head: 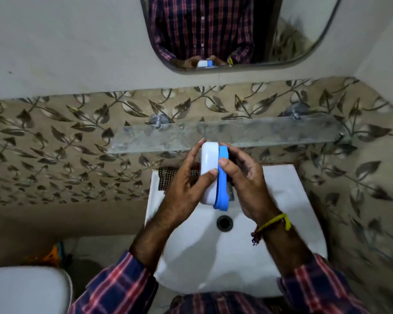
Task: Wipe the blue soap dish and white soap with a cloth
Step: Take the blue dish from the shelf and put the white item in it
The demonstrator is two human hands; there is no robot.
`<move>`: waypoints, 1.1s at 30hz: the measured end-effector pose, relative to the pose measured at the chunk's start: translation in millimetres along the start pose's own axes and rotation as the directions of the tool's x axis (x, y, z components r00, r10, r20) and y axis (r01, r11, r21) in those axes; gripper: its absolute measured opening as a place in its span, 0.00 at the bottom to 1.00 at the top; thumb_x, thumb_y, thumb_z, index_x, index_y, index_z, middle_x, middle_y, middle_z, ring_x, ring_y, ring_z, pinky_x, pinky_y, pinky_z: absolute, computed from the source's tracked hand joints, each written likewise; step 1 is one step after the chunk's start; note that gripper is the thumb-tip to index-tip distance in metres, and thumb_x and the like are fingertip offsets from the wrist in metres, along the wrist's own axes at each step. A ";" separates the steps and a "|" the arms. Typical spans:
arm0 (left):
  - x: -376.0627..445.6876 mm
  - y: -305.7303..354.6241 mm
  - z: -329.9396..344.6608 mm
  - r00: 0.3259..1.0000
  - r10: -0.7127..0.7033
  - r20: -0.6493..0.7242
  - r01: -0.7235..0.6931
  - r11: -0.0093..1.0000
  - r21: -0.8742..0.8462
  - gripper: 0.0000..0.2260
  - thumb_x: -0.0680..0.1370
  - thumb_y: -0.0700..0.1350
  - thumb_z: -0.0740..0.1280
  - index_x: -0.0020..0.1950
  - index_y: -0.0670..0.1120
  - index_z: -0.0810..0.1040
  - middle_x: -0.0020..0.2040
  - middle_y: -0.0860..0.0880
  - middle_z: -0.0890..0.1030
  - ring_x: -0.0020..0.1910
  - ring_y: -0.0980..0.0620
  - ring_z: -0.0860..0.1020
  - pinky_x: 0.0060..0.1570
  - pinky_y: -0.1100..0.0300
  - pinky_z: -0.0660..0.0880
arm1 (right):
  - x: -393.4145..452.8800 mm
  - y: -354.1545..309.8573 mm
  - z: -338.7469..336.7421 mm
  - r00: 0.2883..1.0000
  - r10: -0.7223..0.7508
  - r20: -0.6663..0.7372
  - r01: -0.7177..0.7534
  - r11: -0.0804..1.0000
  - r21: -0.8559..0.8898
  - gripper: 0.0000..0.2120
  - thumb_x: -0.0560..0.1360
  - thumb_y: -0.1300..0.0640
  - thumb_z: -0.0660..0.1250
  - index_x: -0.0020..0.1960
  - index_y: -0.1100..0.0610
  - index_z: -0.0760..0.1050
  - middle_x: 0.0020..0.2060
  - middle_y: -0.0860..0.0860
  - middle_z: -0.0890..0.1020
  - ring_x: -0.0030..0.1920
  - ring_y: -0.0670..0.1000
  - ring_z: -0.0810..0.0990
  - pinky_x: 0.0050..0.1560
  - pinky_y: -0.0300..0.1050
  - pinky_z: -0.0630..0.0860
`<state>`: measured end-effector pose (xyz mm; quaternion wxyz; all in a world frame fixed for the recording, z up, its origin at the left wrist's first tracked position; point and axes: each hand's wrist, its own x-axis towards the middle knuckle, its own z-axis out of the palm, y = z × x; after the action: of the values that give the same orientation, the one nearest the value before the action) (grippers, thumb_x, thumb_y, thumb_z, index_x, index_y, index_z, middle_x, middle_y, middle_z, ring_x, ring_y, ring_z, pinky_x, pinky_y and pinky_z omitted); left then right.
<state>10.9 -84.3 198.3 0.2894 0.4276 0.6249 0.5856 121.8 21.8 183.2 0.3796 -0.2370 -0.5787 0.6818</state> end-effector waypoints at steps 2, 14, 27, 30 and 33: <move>-1.8 -2.5 1.7 1.000 -0.018 0.012 0.018 1.000 -0.008 0.29 0.78 0.50 0.66 0.78 0.56 0.63 0.73 0.53 0.73 0.67 0.56 0.76 0.63 0.55 0.77 | -3.3 1.5 4.3 0.999 0.018 -0.043 -0.017 0.999 0.030 0.24 0.71 0.48 0.71 0.65 0.55 0.77 0.58 0.54 0.84 0.60 0.57 0.82 0.60 0.58 0.78; -15.9 -12.4 6.2 1.000 0.002 0.012 -0.004 0.981 0.195 0.31 0.80 0.59 0.56 0.81 0.56 0.52 0.78 0.61 0.59 0.76 0.64 0.60 0.76 0.50 0.62 | -13.5 22.3 41.1 0.960 0.057 -0.273 -0.018 0.990 0.141 0.21 0.70 0.42 0.68 0.58 0.52 0.81 0.54 0.52 0.85 0.57 0.55 0.83 0.54 0.51 0.82; -5.6 -5.4 -11.6 0.978 0.007 0.208 -0.044 0.983 0.178 0.34 0.78 0.63 0.56 0.81 0.59 0.50 0.78 0.61 0.61 0.75 0.69 0.60 0.75 0.59 0.62 | -23.6 13.9 75.0 0.938 0.138 -0.318 0.015 0.901 0.433 0.21 0.73 0.47 0.65 0.59 0.60 0.72 0.51 0.57 0.78 0.54 0.55 0.78 0.61 0.58 0.75; 5.3 4.0 -30.8 0.948 0.010 0.317 -0.067 0.984 0.167 0.35 0.79 0.57 0.63 0.81 0.59 0.49 0.78 0.57 0.65 0.73 0.65 0.67 0.65 0.69 0.70 | -17.2 6.6 69.3 0.958 0.056 -0.280 0.033 0.952 0.303 0.20 0.73 0.51 0.69 0.61 0.61 0.72 0.49 0.53 0.81 0.51 0.51 0.80 0.54 0.51 0.78; 17.6 16.4 -53.6 0.917 0.018 0.399 -0.098 0.979 0.181 0.44 0.73 0.57 0.74 0.80 0.64 0.50 0.71 0.59 0.73 0.63 0.65 0.76 0.51 0.68 0.77 | -8.2 -3.3 42.5 0.990 0.036 -0.136 -0.012 0.984 0.177 0.22 0.72 0.55 0.73 0.62 0.62 0.72 0.50 0.51 0.83 0.50 0.46 0.82 0.48 0.40 0.79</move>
<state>-40.3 -95.7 224.7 0.3480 0.5819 0.5957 0.4307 95.0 -10.4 194.7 0.4302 -0.2565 -0.4856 0.7164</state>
